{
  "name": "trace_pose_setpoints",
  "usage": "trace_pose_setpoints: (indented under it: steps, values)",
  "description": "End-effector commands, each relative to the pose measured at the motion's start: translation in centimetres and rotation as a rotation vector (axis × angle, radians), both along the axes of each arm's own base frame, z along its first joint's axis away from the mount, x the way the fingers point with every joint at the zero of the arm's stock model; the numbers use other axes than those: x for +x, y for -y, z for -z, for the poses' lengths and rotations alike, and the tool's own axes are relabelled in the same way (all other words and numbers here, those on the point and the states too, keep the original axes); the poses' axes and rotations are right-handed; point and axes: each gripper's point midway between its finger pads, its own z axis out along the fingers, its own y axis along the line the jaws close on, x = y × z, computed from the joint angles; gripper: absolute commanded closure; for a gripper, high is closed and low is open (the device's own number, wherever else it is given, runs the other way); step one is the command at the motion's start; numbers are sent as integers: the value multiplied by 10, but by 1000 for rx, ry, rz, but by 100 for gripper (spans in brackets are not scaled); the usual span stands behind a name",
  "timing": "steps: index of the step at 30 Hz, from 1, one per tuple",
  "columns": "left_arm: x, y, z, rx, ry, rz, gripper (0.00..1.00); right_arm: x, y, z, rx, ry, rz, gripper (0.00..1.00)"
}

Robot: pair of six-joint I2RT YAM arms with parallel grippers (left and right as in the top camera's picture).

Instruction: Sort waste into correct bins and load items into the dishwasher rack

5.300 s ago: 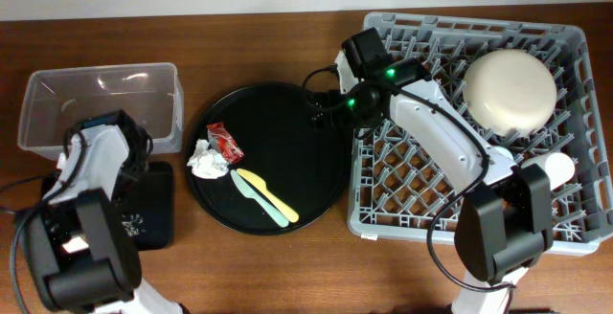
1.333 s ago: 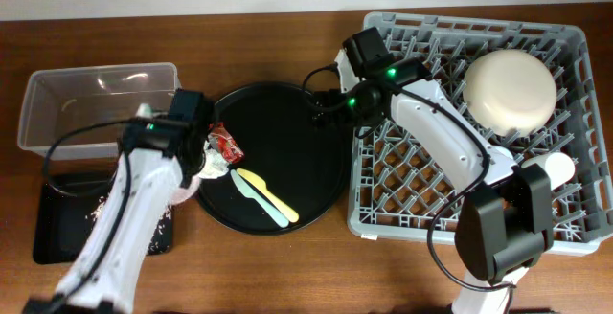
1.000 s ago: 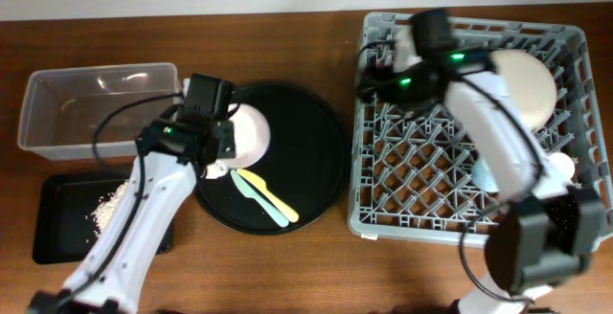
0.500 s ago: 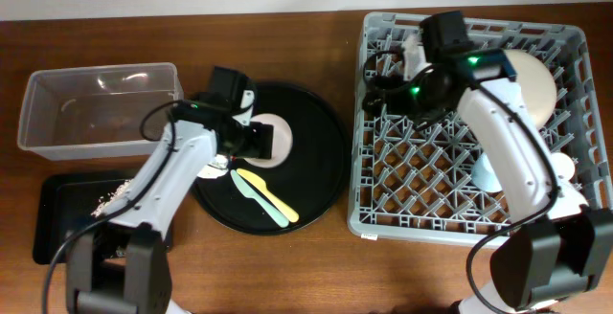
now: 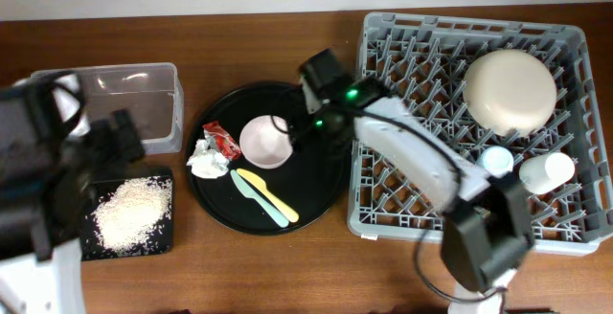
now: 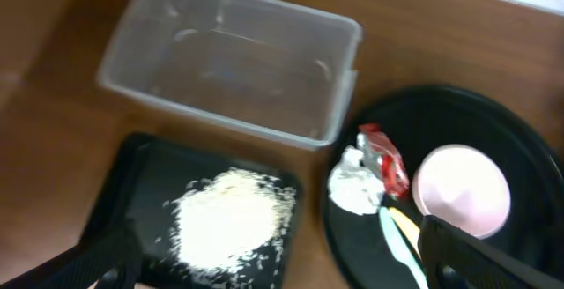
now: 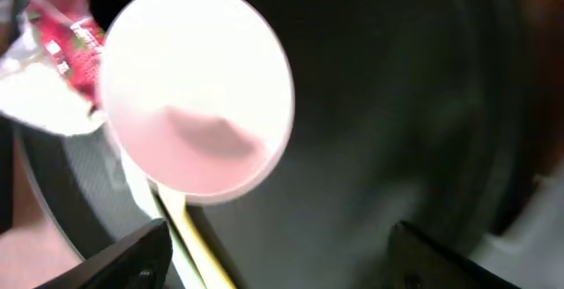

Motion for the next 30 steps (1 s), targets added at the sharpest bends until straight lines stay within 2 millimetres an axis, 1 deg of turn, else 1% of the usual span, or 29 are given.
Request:
trace_pose_setpoints:
  steps: [1, 3, 5, 7, 11, 14, 15, 17, 19, 20, 21, 23, 24, 25, 26, 28, 30]
  values:
    - [-26, -8, -21, 44, 69, -38, 1, 3, -11, 37, -15, -66, 128, 19]
    - [-34, -5, -29, 52, 104, -38, 1, 6, -15, 49, -5, -80, 157, 20]
    - [-41, -4, -37, 60, 135, -39, 1, 10, -18, 57, 3, -83, 162, 27]
    - [-44, -3, -42, 66, 160, -39, 1, 13, -19, 60, 4, -75, 164, 32]
    - [-53, 0, -35, 57, 123, -38, 1, 22, -25, 66, 23, -46, 164, 44]
    - [-60, 2, -26, 45, 75, -38, 1, 25, -26, 69, 26, -42, 165, 66]
    - [-63, 2, -23, 41, 58, -38, 1, 25, -26, 68, 26, -42, 166, 70]
    - [-70, 4, -16, 31, 20, -37, 1, 26, -26, 68, 30, -37, 165, 70]
    - [-79, 7, -7, 18, -33, -36, 1, 25, -24, 69, 13, -38, 166, 62]
    - [-83, 8, -3, 12, -56, -36, 1, 24, -22, 70, 0, -36, 169, 64]
    - [-87, 9, 0, 8, -74, -36, 1, 23, -22, 71, -8, -32, 168, 70]
    - [-91, 10, 4, 2, -97, -36, 1, 23, -20, 71, -19, -30, 170, 90]
    - [-93, 10, 5, 0, -107, -35, 1, 24, -18, 67, -27, -21, 175, 96]
    - [-94, 11, 6, -2, -113, -35, 1, 26, -14, 62, -34, -12, 185, 96]
    - [-95, 11, 7, -3, -117, -35, 1, 27, -9, 52, -39, 0, 180, 96]
    - [-96, 11, 7, -4, -122, -35, 0, 31, -4, 27, -52, 47, 133, 96]
    - [-96, 11, 7, -4, -122, -35, 1, 32, 5, -7, -91, 110, 81, 96]
